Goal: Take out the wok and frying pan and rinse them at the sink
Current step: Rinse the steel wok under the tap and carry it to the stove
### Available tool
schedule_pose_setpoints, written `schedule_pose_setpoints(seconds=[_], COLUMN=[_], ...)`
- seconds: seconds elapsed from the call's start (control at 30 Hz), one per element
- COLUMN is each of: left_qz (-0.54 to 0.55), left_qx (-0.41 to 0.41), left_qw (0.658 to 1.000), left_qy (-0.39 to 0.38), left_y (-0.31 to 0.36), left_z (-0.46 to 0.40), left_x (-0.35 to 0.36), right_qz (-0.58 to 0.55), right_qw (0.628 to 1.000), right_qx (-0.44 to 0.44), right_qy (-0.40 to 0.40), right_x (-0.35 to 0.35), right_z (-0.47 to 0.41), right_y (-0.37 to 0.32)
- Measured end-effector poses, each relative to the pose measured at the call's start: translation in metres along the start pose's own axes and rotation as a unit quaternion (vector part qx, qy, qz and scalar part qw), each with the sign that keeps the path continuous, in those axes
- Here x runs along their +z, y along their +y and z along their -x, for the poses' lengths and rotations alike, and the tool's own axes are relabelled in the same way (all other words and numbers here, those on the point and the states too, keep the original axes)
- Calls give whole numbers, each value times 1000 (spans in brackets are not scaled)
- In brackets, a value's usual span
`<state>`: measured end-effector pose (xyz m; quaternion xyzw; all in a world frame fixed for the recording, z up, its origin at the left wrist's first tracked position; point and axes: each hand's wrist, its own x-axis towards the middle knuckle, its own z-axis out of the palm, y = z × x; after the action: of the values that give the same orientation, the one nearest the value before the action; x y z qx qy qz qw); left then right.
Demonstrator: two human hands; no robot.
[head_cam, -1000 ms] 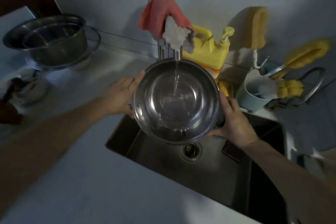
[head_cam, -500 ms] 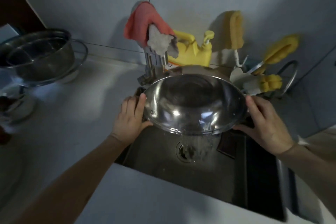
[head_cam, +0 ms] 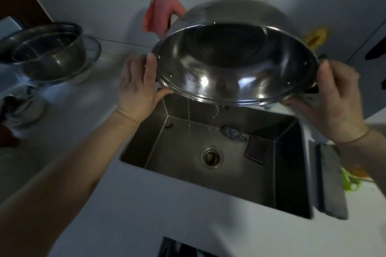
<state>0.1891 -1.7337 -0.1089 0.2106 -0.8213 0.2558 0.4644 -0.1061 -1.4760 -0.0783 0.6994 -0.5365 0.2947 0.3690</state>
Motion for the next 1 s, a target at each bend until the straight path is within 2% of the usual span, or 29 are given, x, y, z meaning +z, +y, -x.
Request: schedule_pose_setpoints(seconds=[0.2, 0.3, 0.37, 0.47, 0.6, 0.73, 0.83, 0.93, 1.0], left_qz=[46, 82, 113, 170, 241, 282, 273, 309, 332], left_qx=[-26, -54, -71, -89, -121, -92, -78, -87, -101], left_qw=[995, 977, 952, 884, 766, 676, 629, 587, 537], left_qy=[-83, -190, -276, -426, -583, -674, -724, -743, -769], left_y=[2, 7, 9, 15, 15, -2, -23, -48, -68], left_z=[17, 29, 39, 54, 71, 70, 65, 54, 37], left_x=[2, 4, 8, 20, 41, 60, 73, 80, 79], right_qz=[-3, -34, -52, -101, -224, -265, -339, -395, -405], right_qw=[998, 993, 982, 942, 835, 757, 716, 673, 645], right_qx=[50, 69, 99, 177, 287, 318, 323, 327, 337], right_qy=[-39, -92, -153, -268, -411, -506, -517, -534, -553], right_x=[8, 17, 23, 34, 56, 82, 98, 122, 136], right_z=[17, 26, 30, 39, 50, 50, 41, 38, 35], right_y=[-6, -6, -3, 1, 9, 18, 20, 22, 21])
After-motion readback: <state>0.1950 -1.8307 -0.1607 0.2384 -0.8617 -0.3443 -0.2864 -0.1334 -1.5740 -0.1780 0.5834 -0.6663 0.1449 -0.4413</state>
